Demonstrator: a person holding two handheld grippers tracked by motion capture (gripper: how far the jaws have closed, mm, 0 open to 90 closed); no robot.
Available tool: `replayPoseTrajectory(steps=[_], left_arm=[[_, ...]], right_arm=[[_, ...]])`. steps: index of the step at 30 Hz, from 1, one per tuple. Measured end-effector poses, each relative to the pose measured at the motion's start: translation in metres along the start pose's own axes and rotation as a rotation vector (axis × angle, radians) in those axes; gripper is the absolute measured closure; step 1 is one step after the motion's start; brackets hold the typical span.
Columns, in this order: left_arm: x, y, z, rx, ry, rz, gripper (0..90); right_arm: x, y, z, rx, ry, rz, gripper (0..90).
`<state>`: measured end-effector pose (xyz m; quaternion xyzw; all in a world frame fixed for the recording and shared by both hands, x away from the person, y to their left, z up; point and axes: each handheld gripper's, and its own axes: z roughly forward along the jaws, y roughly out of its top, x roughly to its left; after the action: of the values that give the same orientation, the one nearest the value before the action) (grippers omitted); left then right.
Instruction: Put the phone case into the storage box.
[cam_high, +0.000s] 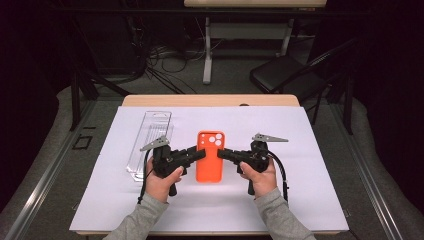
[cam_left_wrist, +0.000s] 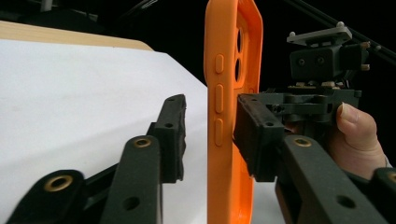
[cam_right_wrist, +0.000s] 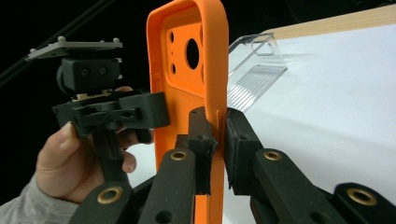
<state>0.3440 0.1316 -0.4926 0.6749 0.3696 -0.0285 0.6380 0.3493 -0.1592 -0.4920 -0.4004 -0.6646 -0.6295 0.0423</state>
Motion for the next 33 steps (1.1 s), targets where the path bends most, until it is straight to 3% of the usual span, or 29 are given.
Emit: replayPoseTrajectory(steps=[5, 17, 26, 33], left_arm=[[0.0, 0.002, 0.002, 0.028, 0.007, 0.012, 53.4], [-0.006, 0.008, 0.001, 0.073, 0.056, 0.091, 47.6], [-0.005, 0.014, -0.004, 0.073, 0.073, 0.089, 42.5], [-0.007, 0.024, -0.013, 0.075, 0.117, 0.162, 41.9]], right_arm=[[-0.001, 0.003, -0.005, -0.011, -0.042, -0.022, 82.6], [-0.001, 0.008, -0.013, -0.02, -0.125, -0.093, 82.6], [0.001, 0.01, -0.017, -0.024, -0.158, -0.125, 82.6], [0.005, 0.012, -0.018, -0.024, -0.182, -0.167, 82.6]])
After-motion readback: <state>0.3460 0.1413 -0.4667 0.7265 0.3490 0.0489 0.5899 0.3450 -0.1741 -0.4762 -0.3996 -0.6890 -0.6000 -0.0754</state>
